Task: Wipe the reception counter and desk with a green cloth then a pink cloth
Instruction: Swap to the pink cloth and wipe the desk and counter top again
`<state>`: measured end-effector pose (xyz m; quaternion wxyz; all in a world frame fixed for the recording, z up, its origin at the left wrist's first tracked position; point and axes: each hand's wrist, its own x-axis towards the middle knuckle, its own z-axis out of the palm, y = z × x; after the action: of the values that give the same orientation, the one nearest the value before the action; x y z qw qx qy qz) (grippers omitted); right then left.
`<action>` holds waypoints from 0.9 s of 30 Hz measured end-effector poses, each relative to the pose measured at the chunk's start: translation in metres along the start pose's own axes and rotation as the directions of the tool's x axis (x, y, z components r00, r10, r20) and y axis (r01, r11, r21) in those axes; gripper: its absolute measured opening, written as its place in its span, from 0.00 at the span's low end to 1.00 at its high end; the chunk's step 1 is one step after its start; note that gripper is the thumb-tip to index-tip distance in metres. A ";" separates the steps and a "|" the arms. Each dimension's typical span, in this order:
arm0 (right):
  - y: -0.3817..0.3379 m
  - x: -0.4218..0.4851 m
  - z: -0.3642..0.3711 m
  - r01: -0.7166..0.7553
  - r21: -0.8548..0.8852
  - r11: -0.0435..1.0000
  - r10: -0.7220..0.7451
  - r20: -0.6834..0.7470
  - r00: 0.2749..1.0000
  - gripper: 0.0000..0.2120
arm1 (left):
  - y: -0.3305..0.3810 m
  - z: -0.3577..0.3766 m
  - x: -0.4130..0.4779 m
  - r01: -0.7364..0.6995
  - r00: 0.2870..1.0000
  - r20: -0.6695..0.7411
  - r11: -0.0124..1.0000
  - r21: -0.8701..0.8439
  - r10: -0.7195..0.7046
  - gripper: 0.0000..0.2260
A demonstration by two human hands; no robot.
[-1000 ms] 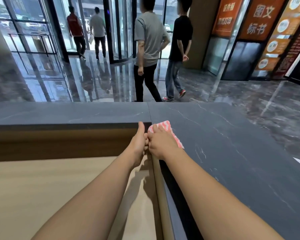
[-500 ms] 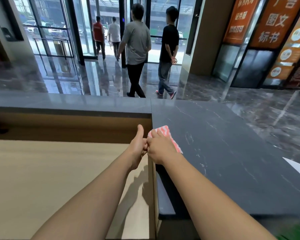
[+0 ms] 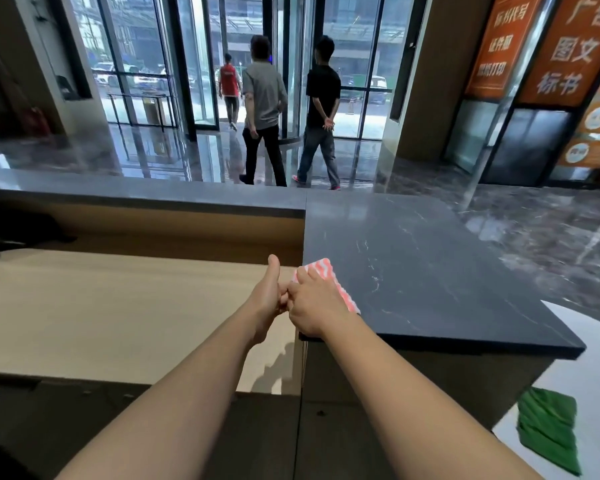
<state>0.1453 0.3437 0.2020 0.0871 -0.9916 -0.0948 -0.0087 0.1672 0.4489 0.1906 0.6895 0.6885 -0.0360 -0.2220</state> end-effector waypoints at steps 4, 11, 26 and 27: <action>-0.002 -0.026 0.005 0.033 0.045 0.998 -0.033 -0.008 0.999 0.16 | -0.002 0.010 -0.032 0.012 0.996 -0.094 0.999 0.045 -0.008 0.40; 0.016 -0.072 -0.008 0.096 0.355 0.930 -0.068 -0.090 0.994 0.21 | -0.008 0.024 -0.065 -0.173 0.837 -0.275 0.705 0.687 0.473 0.11; 0.059 -0.090 -0.003 0.057 0.162 0.985 -0.026 -0.185 0.982 0.27 | -0.007 0.066 -0.063 -0.060 0.807 0.083 -0.059 0.996 0.585 0.11; 0.065 -0.092 -0.002 0.049 0.152 0.987 -0.021 -0.181 0.983 0.28 | -0.008 0.072 -0.062 -0.063 0.809 0.096 -0.076 0.995 0.580 0.12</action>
<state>0.0671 0.2629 0.1900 0.1723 -0.9752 -0.1042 -0.0919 0.0842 0.4038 0.2024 0.0361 0.9590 -0.2175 0.1780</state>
